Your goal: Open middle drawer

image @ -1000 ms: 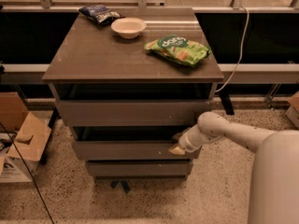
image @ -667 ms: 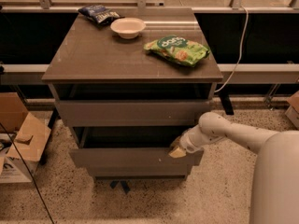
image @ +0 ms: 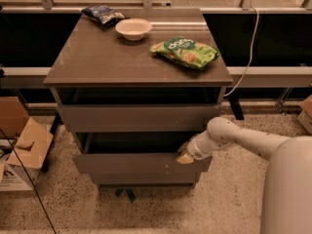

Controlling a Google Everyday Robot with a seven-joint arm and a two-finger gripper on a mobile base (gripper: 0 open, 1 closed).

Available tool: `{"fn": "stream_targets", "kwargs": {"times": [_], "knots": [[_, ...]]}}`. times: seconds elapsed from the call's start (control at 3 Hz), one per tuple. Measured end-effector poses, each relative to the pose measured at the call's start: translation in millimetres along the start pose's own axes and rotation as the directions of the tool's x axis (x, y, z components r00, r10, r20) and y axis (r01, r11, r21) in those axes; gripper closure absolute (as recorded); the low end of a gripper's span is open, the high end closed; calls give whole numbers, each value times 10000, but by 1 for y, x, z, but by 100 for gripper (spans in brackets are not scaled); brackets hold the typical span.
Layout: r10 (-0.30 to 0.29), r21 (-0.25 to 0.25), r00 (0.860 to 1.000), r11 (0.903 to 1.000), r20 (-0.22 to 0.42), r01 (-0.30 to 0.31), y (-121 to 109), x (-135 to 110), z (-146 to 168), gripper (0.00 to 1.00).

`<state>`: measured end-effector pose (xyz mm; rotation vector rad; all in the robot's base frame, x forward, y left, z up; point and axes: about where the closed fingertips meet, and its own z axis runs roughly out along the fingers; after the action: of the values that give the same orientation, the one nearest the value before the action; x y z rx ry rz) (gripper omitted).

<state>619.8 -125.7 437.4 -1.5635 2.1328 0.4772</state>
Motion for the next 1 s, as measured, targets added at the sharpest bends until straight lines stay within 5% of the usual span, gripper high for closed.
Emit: {"fn": "stream_targets", "kwargs": {"times": [1.0], "knots": [[-4, -30, 10000, 10000, 0, 4, 1, -1, 0, 4]]}}
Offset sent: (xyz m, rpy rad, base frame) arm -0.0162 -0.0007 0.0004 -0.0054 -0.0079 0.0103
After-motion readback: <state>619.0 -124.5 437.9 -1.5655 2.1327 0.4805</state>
